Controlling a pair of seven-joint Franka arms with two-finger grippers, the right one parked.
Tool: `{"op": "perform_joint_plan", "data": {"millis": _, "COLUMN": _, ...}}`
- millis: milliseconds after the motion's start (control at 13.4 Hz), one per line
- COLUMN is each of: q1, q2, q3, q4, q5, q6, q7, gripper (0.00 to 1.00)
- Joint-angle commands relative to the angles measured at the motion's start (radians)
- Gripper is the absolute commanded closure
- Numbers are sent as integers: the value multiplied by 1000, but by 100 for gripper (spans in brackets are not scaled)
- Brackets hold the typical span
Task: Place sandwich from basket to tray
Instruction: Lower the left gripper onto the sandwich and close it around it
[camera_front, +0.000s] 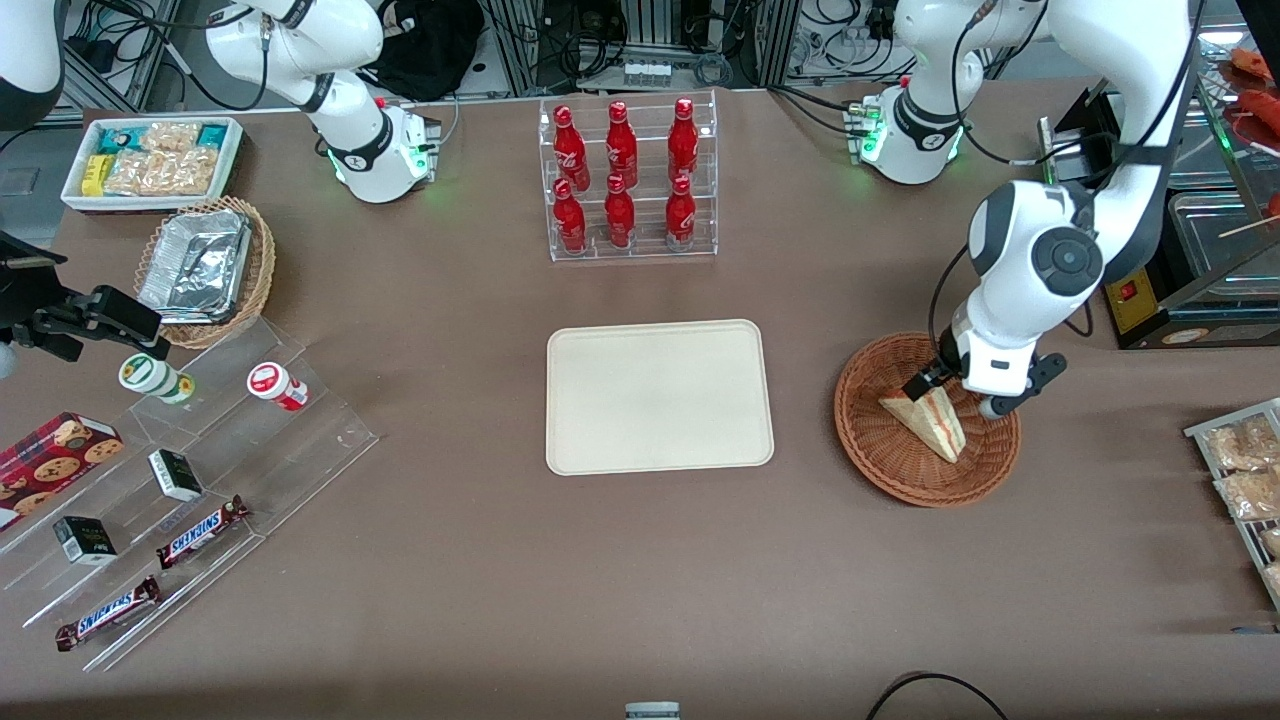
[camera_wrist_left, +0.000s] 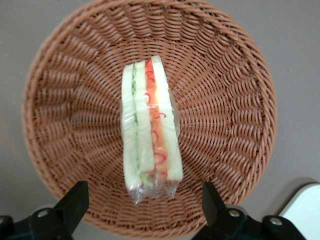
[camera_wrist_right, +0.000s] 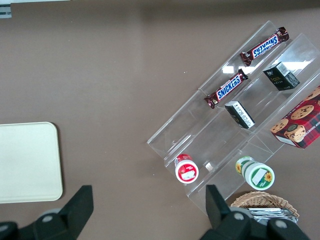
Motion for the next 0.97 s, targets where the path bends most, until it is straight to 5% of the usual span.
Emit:
{"op": "perform_joint_plan", "data": {"millis": 0, "q1": 5, "q2": 33, "q3": -5, "q4": 4, "q5": 15, "q6": 39, "q7": -25, "gripper": 0}}
{"op": "perform_joint_plan", "data": {"millis": 372, "q1": 10, "q2": 111, "q3": 4, "q4": 32, "q5": 17, "q6": 100, "q7": -19, "gripper": 3}}
{"op": "perform_joint_plan", "data": {"millis": 446, "q1": 10, "q2": 115, "q3": 4, "q4": 38, "q5": 17, "q6": 100, "q7": -19, "gripper": 15}}
{"op": "perform_joint_plan", "data": {"millis": 669, "q1": 10, "q2": 125, "q3": 4, "q4": 47, "q5": 17, "q6": 100, "q7": -21, "gripper": 85}}
{"op": "perform_joint_plan", "data": {"millis": 744, "q1": 10, "q2": 125, "q3": 4, "q4": 47, "q5": 17, "q6": 100, "q7": -19, "gripper": 94}}
{"op": "perform_joint_plan", "data": {"millis": 893, "q1": 10, "q2": 125, "q3": 4, "q4": 61, "q5": 18, "q6": 94, "q7": -19, "gripper": 96}}
